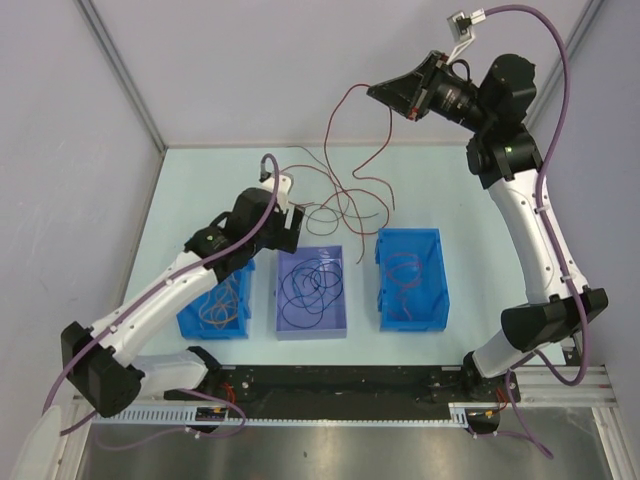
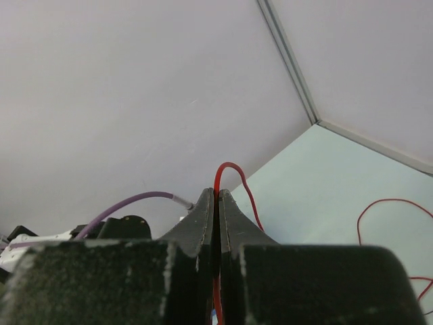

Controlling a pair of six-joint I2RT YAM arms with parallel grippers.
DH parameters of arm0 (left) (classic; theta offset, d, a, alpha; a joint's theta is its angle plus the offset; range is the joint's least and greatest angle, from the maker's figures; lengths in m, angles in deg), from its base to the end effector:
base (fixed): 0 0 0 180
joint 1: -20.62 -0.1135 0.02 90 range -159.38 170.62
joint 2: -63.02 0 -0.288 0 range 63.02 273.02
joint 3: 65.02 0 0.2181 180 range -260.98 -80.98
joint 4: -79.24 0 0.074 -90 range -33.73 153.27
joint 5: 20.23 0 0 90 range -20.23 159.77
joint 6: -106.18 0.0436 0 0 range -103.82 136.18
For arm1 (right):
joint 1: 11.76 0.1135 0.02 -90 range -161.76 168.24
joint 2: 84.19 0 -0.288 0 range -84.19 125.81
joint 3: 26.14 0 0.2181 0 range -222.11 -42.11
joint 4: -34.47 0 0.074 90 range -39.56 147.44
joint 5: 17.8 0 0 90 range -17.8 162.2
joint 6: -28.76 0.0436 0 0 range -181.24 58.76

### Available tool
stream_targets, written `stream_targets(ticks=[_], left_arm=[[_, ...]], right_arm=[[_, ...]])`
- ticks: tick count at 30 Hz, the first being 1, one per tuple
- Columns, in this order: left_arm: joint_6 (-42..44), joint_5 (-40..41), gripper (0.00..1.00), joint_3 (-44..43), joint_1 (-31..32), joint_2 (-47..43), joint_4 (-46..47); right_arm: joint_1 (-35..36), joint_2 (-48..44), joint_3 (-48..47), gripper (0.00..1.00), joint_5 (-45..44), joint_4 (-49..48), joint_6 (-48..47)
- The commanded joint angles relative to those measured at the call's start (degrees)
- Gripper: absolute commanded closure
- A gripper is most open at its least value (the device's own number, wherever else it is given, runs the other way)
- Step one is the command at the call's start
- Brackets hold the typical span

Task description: Untangle the cables

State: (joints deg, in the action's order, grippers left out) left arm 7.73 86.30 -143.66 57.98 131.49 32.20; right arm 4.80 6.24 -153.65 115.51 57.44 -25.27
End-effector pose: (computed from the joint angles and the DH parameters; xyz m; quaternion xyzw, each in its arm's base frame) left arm 0.1837 -0.1246 0.3504 0.1587 0.8732 -0.0538 0.4577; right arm 0.2778 0.1138 0.5588 -0.1905 0.6124 0.5278 0.5569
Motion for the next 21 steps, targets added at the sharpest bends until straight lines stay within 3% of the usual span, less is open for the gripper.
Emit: stream_targets(ticks=[1,21], left_arm=[[-1.66,-2.12,0.10,-0.43,0.25,-2.99,3.82],[-1.13,-1.59,0.10,1.77,0.16,-6.50,5.05]], right_arm=[[-0.30,-2.71,-1.92,1.00,-2.52,-1.38,-1.25],[-0.38,-18.97,7.65,1.00,-19.83,13.29,-12.76]])
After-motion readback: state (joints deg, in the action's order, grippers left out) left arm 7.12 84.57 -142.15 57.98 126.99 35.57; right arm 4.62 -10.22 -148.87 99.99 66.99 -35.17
